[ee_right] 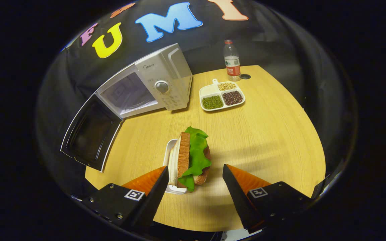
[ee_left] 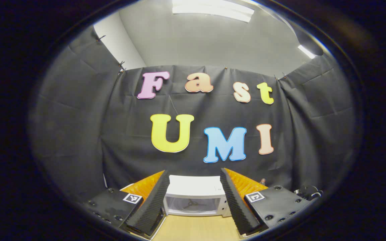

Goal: Open the microwave oven with the left hand, put the food in, and close the microwave oven.

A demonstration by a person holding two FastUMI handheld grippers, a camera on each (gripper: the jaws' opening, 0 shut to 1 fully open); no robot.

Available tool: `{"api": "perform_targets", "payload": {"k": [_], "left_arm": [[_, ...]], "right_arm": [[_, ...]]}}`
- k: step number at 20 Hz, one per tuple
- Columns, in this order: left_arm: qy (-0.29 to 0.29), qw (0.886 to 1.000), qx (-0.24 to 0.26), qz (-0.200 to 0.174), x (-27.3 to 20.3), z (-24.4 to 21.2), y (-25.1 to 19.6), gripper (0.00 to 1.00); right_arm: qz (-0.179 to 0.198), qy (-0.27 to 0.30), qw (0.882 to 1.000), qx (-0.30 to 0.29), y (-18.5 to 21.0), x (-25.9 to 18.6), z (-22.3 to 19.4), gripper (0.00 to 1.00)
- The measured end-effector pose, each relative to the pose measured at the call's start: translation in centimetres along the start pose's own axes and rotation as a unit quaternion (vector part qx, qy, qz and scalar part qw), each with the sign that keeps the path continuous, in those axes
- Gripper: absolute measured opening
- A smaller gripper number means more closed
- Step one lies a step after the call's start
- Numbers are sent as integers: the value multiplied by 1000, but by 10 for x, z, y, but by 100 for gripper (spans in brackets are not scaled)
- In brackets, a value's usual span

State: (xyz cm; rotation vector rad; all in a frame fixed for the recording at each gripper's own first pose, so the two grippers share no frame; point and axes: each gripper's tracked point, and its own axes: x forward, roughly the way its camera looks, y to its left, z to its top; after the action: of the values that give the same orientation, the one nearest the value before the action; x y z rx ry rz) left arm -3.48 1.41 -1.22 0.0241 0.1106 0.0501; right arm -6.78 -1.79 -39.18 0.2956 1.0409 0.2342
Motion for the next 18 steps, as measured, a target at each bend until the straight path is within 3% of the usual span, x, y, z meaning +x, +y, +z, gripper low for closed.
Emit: {"api": "perform_targets", "payload": {"k": [1,2,5,7,10,11,12,13,18], "left_arm": [[3,1000,-3,4,2,-2,-2,97],[8,1000,-5,9,3,-2,-3,97],[17,1000,-8,24,4,-4,-5,96],[18,999,-5,35,7,-3,-6,96],[18,999,5,42,5,1,-13,95],[18,999,2,42,5,2,-15,95],[19,999,-1,40,5,3,-16,95],[19,999,-3,38,6,3,-17,94],[17,1000,-12,10,13,5,-2,98]], "right_arm": [[1,8,1000,-2,-1,3,-2,90],[4,16,1000,-2,0,6,-4,97],[18,38,999,4,1,16,-9,76],[50,43,997,30,9,11,-9,74],[73,36,996,28,15,20,-6,25],[75,34,996,21,17,20,-4,16],[71,26,997,29,13,18,-2,16],[72,28,997,31,14,17,1,8],[78,-16,995,57,34,-1,23,8]]}}
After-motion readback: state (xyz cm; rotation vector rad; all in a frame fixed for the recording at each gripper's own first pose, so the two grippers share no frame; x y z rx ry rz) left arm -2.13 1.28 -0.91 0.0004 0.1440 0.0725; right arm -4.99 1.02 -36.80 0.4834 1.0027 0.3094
